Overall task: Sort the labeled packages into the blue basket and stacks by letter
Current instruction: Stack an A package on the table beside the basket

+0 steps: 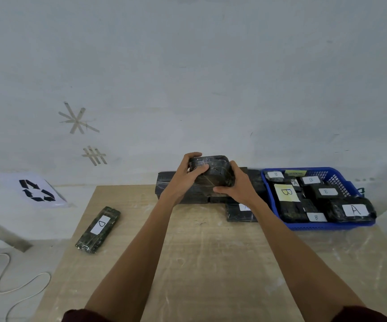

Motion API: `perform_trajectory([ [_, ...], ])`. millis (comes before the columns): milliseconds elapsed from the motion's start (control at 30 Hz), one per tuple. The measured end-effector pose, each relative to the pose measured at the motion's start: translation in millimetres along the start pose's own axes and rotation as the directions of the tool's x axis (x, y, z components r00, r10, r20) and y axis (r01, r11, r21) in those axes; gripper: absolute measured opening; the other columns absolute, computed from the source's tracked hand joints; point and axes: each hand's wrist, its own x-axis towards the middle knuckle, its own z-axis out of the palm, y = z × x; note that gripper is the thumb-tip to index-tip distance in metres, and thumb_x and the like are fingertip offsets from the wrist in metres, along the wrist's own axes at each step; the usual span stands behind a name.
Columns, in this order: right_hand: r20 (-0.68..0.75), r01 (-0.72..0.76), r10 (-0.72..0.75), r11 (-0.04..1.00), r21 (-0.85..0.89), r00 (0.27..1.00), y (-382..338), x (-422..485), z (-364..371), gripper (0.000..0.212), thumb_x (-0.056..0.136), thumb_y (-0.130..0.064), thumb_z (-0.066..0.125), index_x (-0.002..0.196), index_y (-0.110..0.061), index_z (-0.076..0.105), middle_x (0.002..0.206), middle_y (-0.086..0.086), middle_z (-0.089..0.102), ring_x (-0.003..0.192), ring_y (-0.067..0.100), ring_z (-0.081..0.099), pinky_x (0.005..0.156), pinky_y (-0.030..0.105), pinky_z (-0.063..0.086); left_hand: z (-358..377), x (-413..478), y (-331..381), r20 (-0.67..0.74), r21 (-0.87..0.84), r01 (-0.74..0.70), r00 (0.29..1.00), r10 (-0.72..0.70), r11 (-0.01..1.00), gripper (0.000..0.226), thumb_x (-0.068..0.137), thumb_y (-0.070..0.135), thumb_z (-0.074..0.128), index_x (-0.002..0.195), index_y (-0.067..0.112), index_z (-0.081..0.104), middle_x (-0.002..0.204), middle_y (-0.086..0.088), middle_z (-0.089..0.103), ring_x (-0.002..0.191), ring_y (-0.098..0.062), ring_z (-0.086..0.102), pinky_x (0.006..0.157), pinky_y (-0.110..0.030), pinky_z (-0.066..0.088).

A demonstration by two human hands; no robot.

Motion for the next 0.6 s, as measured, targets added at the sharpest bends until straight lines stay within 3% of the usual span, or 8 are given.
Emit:
perform_trajectory([
  [100,0.022,-0.012,0.009,0.989,0.145,1.000,-8.7,-2.3,5.0,0.069,0.074,-0.010,0.088,0.129,-0.011,0.046,0.122,-0.003,0.058,0.113,0.013,0.057,0.096,0.040,0.056,4.5,-1.6,3.7,-0.021,-0.154,0.018,1.000,-0.021,0.988,0.050,0.096,0.023,0.067,0.138,0.028,0.039,0.126,-0.007,0.057,0.106,-0.016,0.066,0.080,-0.031,0.058],
  [200,0.040,-0.025,0.017,0.977,0.212,0.999,-11.7,-1.2,6.3,0.072,0.074,-0.006,0.087,0.132,-0.013,0.045,0.125,-0.006,0.058,0.115,0.009,0.058,0.096,0.041,0.057,7.2,-1.6,5.4,-0.044,-0.222,0.066,0.996,-0.078,0.973,0.050,0.095,0.023,0.069,0.135,0.027,0.041,0.123,-0.007,0.060,0.100,-0.016,0.068,0.081,-0.038,0.060],
  [367,0.066,-0.020,0.005,0.973,0.230,0.998,-16.2,1.6,7.0,0.077,0.075,-0.007,0.087,0.137,-0.016,0.042,0.132,0.000,0.058,0.123,0.018,0.057,0.099,0.044,0.055,2.9,0.6,3.4,-0.058,-0.201,0.052,0.996,-0.065,0.978,0.047,0.093,0.025,0.072,0.128,0.018,0.042,0.126,-0.009,0.061,0.113,-0.023,0.066,0.097,-0.048,0.056],
  [467,0.061,-0.025,0.011,0.973,0.230,0.998,-16.5,1.9,8.9,0.079,0.076,-0.010,0.087,0.139,-0.019,0.040,0.134,-0.001,0.057,0.125,0.018,0.056,0.101,0.045,0.054,2.3,2.0,7.9,-0.045,-0.174,0.034,0.998,-0.043,0.984,0.051,0.093,0.024,0.071,0.130,0.012,0.037,0.124,-0.010,0.061,0.112,-0.023,0.066,0.094,-0.044,0.058],
  [600,0.066,-0.016,0.001,0.975,0.220,0.998,-17.1,2.9,6.1,0.078,0.076,-0.009,0.086,0.138,-0.018,0.040,0.132,-0.003,0.056,0.125,0.018,0.055,0.100,0.043,0.055,2.7,3.1,6.8,-0.047,-0.136,0.029,0.998,-0.035,0.990,0.052,0.089,0.031,0.074,0.126,0.017,0.040,0.125,-0.008,0.060,0.115,-0.023,0.064,0.099,-0.050,0.054],
])
